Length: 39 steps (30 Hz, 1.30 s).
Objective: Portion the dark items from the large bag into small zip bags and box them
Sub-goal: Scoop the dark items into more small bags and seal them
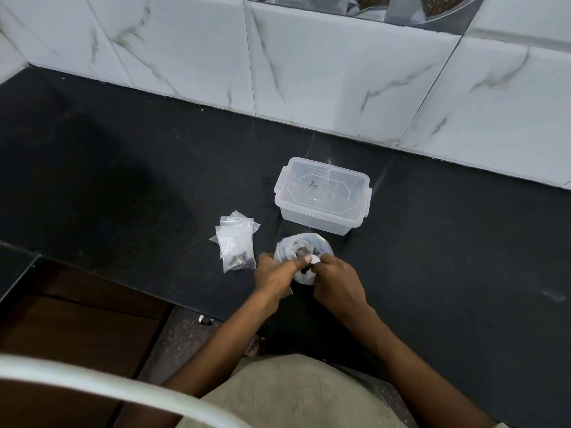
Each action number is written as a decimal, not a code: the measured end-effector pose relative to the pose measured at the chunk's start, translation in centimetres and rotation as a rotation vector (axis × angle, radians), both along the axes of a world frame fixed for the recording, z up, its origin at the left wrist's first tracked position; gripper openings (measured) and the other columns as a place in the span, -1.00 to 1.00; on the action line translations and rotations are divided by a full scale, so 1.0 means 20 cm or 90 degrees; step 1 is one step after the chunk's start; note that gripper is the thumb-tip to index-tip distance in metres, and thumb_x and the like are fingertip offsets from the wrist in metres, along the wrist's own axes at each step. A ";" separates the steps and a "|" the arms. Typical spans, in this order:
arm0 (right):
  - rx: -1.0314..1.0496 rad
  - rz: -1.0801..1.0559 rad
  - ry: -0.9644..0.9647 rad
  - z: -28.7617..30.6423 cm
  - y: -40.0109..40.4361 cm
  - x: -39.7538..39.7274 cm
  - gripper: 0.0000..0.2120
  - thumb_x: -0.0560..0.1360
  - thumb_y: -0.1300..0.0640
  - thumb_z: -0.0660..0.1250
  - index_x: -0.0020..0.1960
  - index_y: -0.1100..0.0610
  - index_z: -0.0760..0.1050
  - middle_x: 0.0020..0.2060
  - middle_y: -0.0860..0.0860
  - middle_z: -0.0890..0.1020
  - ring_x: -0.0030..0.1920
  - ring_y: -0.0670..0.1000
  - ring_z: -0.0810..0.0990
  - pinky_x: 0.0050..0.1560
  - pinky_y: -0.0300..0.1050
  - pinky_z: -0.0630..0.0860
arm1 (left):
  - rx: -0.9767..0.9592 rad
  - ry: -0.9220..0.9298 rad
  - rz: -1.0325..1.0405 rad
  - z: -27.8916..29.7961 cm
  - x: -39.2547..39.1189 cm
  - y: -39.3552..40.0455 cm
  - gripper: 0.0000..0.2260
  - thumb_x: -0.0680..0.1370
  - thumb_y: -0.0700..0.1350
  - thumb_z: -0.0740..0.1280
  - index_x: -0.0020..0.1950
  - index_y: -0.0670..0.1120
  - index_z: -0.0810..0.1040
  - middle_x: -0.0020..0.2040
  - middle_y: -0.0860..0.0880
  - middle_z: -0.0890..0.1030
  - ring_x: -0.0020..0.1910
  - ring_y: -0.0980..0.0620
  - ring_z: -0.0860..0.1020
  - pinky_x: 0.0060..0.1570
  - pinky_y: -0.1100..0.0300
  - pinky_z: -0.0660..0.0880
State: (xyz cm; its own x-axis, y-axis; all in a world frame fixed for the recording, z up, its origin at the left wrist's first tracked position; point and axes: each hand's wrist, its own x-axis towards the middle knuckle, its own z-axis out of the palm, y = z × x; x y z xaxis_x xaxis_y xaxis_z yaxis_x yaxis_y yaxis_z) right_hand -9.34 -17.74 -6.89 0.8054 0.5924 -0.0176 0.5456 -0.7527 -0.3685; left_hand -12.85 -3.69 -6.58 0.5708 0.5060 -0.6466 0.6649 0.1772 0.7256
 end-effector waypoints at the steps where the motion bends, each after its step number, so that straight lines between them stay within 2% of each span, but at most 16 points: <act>1: 0.012 -0.009 0.006 0.02 0.01 0.00 -0.84 0.33 0.37 0.46 -0.09 0.24 0.67 -0.23 0.11 0.64 -0.29 0.14 0.62 -0.35 -0.13 0.42 | -0.010 0.032 -0.005 -0.01 -0.01 -0.01 -0.37 0.16 0.17 0.63 0.09 -0.07 0.53 -0.02 -0.03 0.65 -0.02 -0.03 0.65 0.02 0.03 0.63; 4: 0.044 -0.029 0.019 0.06 0.03 0.00 -0.86 0.37 0.32 0.45 -0.07 0.20 0.68 -0.24 0.12 0.63 -0.31 0.14 0.60 -0.33 -0.13 0.40 | -0.032 0.048 -0.008 -0.01 0.00 -0.02 -0.69 0.38 -0.05 0.49 0.05 -0.17 0.65 -0.06 -0.11 0.70 -0.09 -0.06 0.66 -0.15 0.12 0.58; 5: 0.052 -0.042 0.026 0.07 0.03 0.00 -0.87 0.39 0.31 0.43 -0.08 0.20 0.68 -0.25 0.12 0.62 -0.32 0.12 0.57 -0.34 -0.15 0.39 | -0.044 0.047 -0.009 0.00 0.01 -0.01 -0.73 0.39 -0.10 0.42 0.04 -0.19 0.66 -0.07 -0.14 0.70 -0.11 -0.09 0.65 -0.21 0.14 0.52; 7: 0.048 -0.078 0.051 0.07 0.03 0.01 -0.90 0.41 0.32 0.40 -0.13 0.22 0.68 -0.26 0.11 0.60 -0.33 0.05 0.51 -0.35 -0.22 0.34 | -0.069 0.034 -0.004 0.02 0.03 0.00 -0.70 0.35 -0.13 0.33 0.02 -0.21 0.66 -0.08 -0.18 0.71 -0.14 -0.12 0.65 -0.23 0.16 0.48; 11: 0.027 -0.134 0.100 0.07 0.03 0.01 -0.88 0.38 0.30 0.36 -0.17 0.23 0.69 -0.27 0.09 0.62 -0.31 0.03 0.56 -0.27 -0.02 0.61 | -0.110 -0.003 -0.001 0.02 0.06 0.02 -0.63 0.25 -0.16 0.27 -0.03 -0.22 0.68 -0.12 -0.19 0.73 -0.15 -0.17 0.68 -0.16 0.08 0.53; 13: 0.015 -0.143 0.122 0.10 0.04 0.01 -0.89 0.36 0.29 0.36 -0.21 0.26 0.67 -0.30 0.11 0.63 -0.32 0.04 0.57 -0.25 0.02 0.63 | -0.143 -0.020 -0.013 0.01 0.07 0.02 -0.70 0.30 -0.21 0.24 -0.09 -0.24 0.68 -0.16 -0.18 0.73 -0.16 -0.16 0.66 -0.11 0.05 0.53; 16: 0.033 -0.172 0.150 0.13 0.04 0.01 -0.87 0.36 0.24 0.38 -0.31 0.29 0.61 -0.42 0.11 0.58 -0.42 0.04 0.51 -0.33 0.02 0.59 | -0.169 -0.040 -0.033 0.00 0.07 0.02 -0.71 0.22 -0.17 0.23 -0.16 -0.18 0.65 -0.20 -0.16 0.67 -0.14 -0.15 0.60 -0.04 0.00 0.50; 18: 0.046 -0.203 0.178 0.12 0.03 0.02 -0.86 0.36 0.19 0.43 -0.29 0.27 0.65 -0.41 0.11 0.62 -0.39 0.02 0.56 -0.30 0.03 0.63 | -0.169 -0.043 -0.049 0.00 0.06 0.02 -0.77 0.28 -0.16 0.24 -0.18 -0.16 0.63 -0.22 -0.15 0.66 -0.16 -0.13 0.60 -0.03 0.03 0.51; 21: 0.067 -0.262 0.238 0.11 0.03 0.04 -0.90 0.31 0.30 0.43 -0.20 0.24 0.71 -0.28 0.12 0.70 -0.26 0.02 0.66 -0.19 0.05 0.70 | -0.182 -0.046 -0.065 0.00 0.04 0.01 -0.83 0.45 -0.21 0.23 -0.22 -0.16 0.61 -0.32 -0.07 0.65 -0.24 -0.09 0.60 -0.12 0.11 0.52; 24: 0.116 -0.304 0.251 0.11 0.03 0.01 -0.82 0.26 0.36 0.37 -0.23 0.22 0.71 -0.28 0.11 0.70 -0.24 0.03 0.66 -0.19 0.07 0.69 | -0.161 -0.043 -0.073 -0.02 0.05 0.01 -0.81 0.34 -0.20 0.31 -0.12 -0.24 0.62 -0.22 -0.14 0.66 -0.18 -0.11 0.63 -0.11 0.06 0.56; 27: 0.151 -0.333 0.252 0.11 0.04 -0.02 -0.83 0.25 0.36 0.35 -0.26 0.23 0.69 -0.31 0.13 0.70 -0.27 0.05 0.67 -0.20 0.09 0.68 | -0.105 -0.043 -0.088 -0.02 0.06 0.00 -0.90 0.46 -0.30 0.29 -0.18 -0.19 0.59 -0.26 -0.10 0.62 -0.25 -0.02 0.59 -0.28 0.19 0.46; 30: 0.192 -0.359 0.260 0.12 0.04 -0.04 -0.85 0.27 0.39 0.37 -0.25 0.25 0.69 -0.33 0.13 0.70 -0.30 0.07 0.68 -0.24 0.09 0.67 | -0.082 -0.053 -0.094 -0.02 0.06 0.02 -0.86 0.45 -0.33 0.32 -0.16 -0.22 0.67 -0.24 -0.10 0.68 -0.18 -0.06 0.65 -0.21 0.18 0.53; 33: 0.220 -0.383 0.246 0.13 0.03 -0.05 -0.87 0.29 0.39 0.39 -0.22 0.28 0.69 -0.34 0.12 0.70 -0.30 0.05 0.68 -0.21 0.01 0.67 | -0.089 -0.078 -0.091 -0.06 0.06 0.05 -0.83 0.42 -0.35 0.34 -0.14 -0.20 0.72 -0.15 -0.14 0.74 -0.08 -0.09 0.70 -0.01 0.09 0.60; 35: 0.236 -0.398 0.247 0.14 0.02 -0.04 -0.85 0.30 0.38 0.39 -0.19 0.27 0.71 -0.38 0.04 0.68 -0.32 -0.04 0.65 -0.28 -0.21 0.64 | -0.087 -0.094 -0.086 -0.08 0.06 0.06 -0.81 0.41 -0.30 0.36 -0.03 -0.26 0.69 -0.08 -0.18 0.74 -0.05 -0.12 0.70 0.00 0.08 0.60; 37: 0.252 -0.410 0.257 0.14 0.01 -0.03 -0.80 0.32 0.39 0.40 -0.11 0.25 0.73 -0.36 -0.06 0.64 -0.34 -0.19 0.58 -0.36 -0.48 0.50 | -0.088 -0.106 -0.065 -0.09 0.06 0.06 -0.74 0.41 -0.26 0.38 0.07 -0.31 0.64 -0.05 -0.22 0.73 -0.03 -0.14 0.70 0.01 0.07 0.60; 39: 0.267 -0.428 0.267 0.13 0.01 -0.03 -0.77 0.32 0.40 0.42 -0.06 0.24 0.73 -0.26 0.00 0.69 -0.32 -0.25 0.54 -0.39 -0.57 0.41 | -0.088 -0.105 -0.041 -0.11 0.07 0.07 -0.70 0.40 -0.21 0.40 0.10 -0.30 0.61 -0.04 -0.21 0.72 -0.06 -0.11 0.71 0.01 0.04 0.63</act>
